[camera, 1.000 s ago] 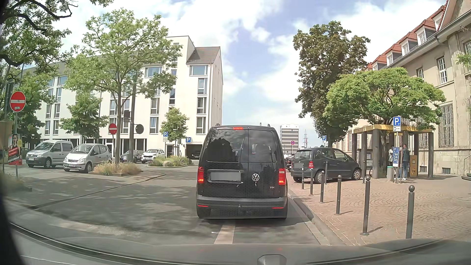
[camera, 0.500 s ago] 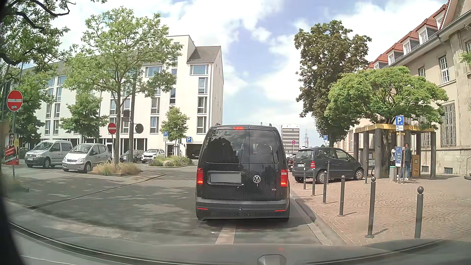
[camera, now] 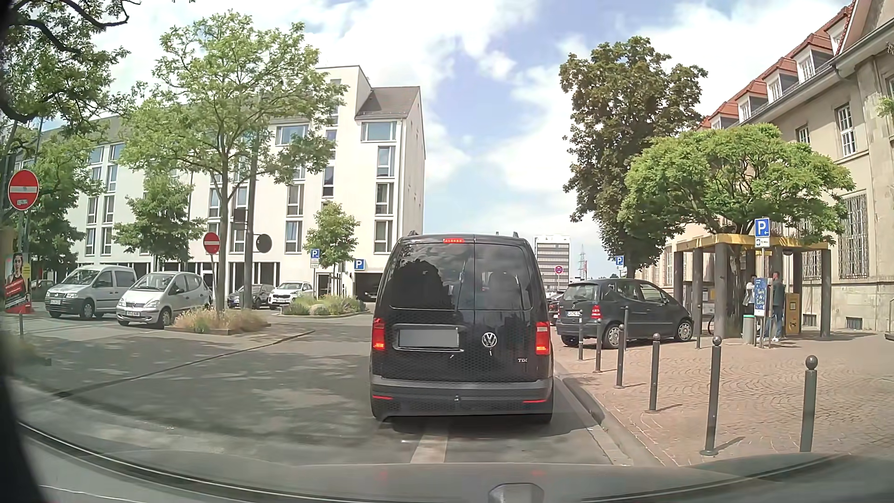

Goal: Follow the waypoints while adhering to traffic rules and regulations

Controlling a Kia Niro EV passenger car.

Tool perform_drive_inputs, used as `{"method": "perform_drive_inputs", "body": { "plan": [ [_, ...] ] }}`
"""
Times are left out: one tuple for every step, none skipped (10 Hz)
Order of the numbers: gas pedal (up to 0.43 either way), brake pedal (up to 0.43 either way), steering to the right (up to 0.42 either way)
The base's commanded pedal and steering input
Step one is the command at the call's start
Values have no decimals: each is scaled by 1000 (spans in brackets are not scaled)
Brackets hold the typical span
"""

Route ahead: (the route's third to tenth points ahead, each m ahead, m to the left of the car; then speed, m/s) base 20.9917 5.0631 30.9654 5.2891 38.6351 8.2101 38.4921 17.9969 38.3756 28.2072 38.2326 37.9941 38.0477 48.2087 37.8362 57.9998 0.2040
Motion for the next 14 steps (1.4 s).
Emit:
{"method": "perform_drive_inputs", "body": {
  "plan": [
    [0, 213, -55],
    [0, 213, -55],
    [0, 213, -54],
    [0, 213, -55],
    [0, 213, -55],
    [0, 220, -54],
    [0, 213, -54],
    [0, 220, -54],
    [0, 220, -54],
    [0, 213, -54],
    [0, 220, -54],
    [0, 213, -54],
    [0, 220, -54],
    [0, 220, -54]
  ]
}}
